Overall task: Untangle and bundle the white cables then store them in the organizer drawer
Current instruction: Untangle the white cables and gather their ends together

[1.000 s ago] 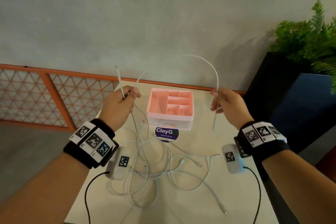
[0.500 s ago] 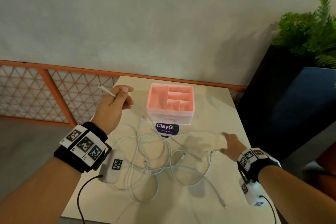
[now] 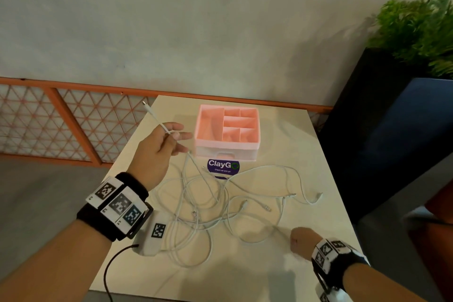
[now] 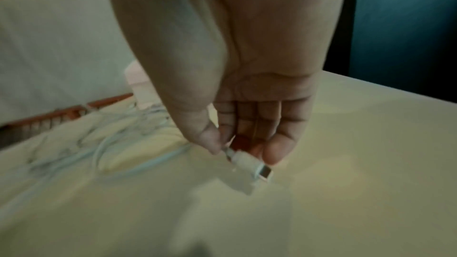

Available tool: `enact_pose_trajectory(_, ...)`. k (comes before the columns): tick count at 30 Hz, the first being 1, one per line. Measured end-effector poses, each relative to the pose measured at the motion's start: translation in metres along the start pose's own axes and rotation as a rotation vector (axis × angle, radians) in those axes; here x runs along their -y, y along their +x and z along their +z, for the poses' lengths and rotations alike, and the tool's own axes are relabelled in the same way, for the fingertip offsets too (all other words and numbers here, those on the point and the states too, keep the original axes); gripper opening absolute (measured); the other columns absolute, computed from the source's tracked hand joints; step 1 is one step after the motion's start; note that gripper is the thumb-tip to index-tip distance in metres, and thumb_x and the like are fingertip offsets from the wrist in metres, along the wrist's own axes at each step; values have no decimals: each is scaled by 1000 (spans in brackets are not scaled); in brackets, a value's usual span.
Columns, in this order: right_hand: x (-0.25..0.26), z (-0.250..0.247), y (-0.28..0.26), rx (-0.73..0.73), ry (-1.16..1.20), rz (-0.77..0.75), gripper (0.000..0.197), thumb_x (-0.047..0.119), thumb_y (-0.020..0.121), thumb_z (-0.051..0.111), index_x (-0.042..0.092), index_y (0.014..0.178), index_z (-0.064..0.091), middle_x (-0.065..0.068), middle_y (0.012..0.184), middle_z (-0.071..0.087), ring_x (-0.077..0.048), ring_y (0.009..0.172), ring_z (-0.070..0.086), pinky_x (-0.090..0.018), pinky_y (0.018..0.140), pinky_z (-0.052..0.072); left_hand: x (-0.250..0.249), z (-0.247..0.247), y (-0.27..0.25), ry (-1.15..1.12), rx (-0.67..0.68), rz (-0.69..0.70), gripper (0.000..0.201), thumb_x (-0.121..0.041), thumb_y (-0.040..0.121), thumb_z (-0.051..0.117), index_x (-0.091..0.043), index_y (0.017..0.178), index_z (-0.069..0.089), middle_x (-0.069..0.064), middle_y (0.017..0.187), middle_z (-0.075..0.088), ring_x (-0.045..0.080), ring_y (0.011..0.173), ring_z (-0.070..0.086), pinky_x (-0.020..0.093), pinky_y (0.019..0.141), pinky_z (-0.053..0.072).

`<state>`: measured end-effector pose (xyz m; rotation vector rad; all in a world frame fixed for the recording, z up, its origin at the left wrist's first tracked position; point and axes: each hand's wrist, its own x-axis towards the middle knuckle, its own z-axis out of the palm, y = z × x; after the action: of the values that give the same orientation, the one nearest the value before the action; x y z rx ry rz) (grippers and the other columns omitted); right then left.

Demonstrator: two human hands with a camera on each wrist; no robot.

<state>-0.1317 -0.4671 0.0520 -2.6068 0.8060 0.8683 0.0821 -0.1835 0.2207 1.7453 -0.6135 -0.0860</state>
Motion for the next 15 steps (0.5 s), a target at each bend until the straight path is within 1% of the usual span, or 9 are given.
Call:
enact_pose_trajectory(1, 0, -9, -1, -38, 131, -9, 12, 15, 91, 42, 14, 85, 52, -10, 98, 63, -24, 84, 62, -30, 80, 47, 0, 0, -1, 15, -3, 9, 23, -20, 100, 36, -32, 99, 56, -6, 97, 73, 15, 73, 64, 29, 74, 46)
enact_pose_trajectory(2, -2, -19, 0, -100, 303, -31, 10, 10, 88, 43, 15, 80, 44, -10, 88, 61, -23, 70, 60, -32, 71, 48, -1, 0, -2, 23, -5, 20, 24, -24, 100, 36, -31, 98, 59, -4, 90, 74, 14, 68, 59, 29, 70, 45)
enact_pose_trajectory(3, -2, -33, -2, -166, 476, -60, 12, 5, 87, 43, 15, 81, 41, -10, 80, 60, -21, 59, 58, -32, 63, 48, -1, 0, -4, 25, -2, 23, 27, -28, 101, 35, -29, 97, 61, -1, 84, 73, 12, 64, 55, 27, 67, 43)
enact_pose_trajectory(5, 2, -67, -13, -271, 708, -173, 17, -1, 89, 41, 16, 86, 43, -9, 74, 60, -17, 49, 57, -30, 53, 49, -3, 2, -6, 63, 15, 11, 35, -34, 100, 33, -24, 94, 66, 3, 78, 70, 4, 62, 50, 17, 64, 41)
enact_pose_trajectory(6, 7, -84, -21, -289, 796, -257, 18, -2, 91, 42, 15, 86, 46, -9, 75, 60, -15, 48, 58, -30, 54, 50, -4, 3, -6, 108, 21, 11, 37, -35, 100, 33, -22, 93, 67, 1, 81, 69, 1, 66, 52, 12, 65, 39)
enact_pose_trajectory(8, 23, -117, -40, -246, 949, -432, 15, -2, 91, 48, 11, 87, 54, -8, 81, 64, -13, 56, 63, -27, 61, 53, -8, 6, -5, 232, 17, 52, 38, -35, 100, 34, -23, 91, 69, -4, 94, 67, -2, 85, 54, 10, 77, 36)
enact_pose_trajectory(10, 39, -144, -56, -217, 1003, -603, 14, -3, 88, 54, 9, 94, 59, -4, 86, 69, -15, 69, 67, -24, 68, 53, -11, 10, -3, 296, 29, 126, 36, -39, 97, 33, -31, 93, 67, -10, 105, 63, -2, 99, 50, 20, 90, 33)
enact_pose_trajectory(12, 59, -163, -70, -260, 950, -709, 17, 1, 90, 53, 13, 95, 63, 1, 81, 70, -12, 71, 65, -22, 68, 52, -15, 16, 0, 237, 84, 130, 29, -40, 96, 34, -38, 100, 63, -15, 112, 61, -4, 107, 48, 22, 94, 32)
enact_pose_trajectory(15, 92, -185, -81, -397, 824, -795, 17, 11, 90, 57, 23, 89, 68, 9, 80, 63, -2, 67, 56, -16, 65, 47, -23, 30, 2, 49, 211, 41, 28, -37, 97, 36, -37, 111, 60, -13, 122, 62, 0, 118, 51, 8, 94, 33)
